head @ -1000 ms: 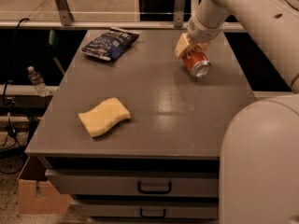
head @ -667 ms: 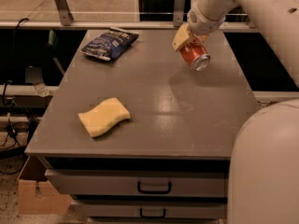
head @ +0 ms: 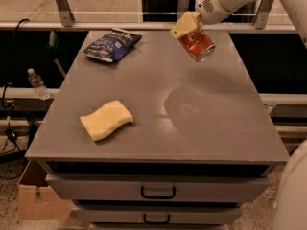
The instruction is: Place coke can upright
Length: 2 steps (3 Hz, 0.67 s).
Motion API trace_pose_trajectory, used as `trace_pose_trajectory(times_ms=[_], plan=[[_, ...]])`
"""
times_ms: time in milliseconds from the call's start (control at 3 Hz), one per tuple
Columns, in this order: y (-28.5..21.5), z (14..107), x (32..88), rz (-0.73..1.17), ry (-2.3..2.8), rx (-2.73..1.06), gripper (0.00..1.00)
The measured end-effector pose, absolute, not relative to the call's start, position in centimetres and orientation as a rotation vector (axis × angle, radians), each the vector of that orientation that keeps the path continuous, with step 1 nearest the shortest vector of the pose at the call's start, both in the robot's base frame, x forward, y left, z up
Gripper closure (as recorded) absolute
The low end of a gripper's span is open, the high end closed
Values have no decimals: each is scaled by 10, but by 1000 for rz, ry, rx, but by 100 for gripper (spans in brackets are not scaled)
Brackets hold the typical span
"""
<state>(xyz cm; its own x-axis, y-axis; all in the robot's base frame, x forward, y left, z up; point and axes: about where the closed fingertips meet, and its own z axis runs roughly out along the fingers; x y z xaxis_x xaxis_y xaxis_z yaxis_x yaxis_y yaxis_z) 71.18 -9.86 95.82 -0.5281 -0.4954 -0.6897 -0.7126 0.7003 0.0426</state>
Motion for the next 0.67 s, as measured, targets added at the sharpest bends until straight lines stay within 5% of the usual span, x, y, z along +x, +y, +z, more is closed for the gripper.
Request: trace_pose_trajectory(times_ms=[667], plan=[[-85,983,680,599,1843,-1098,100]])
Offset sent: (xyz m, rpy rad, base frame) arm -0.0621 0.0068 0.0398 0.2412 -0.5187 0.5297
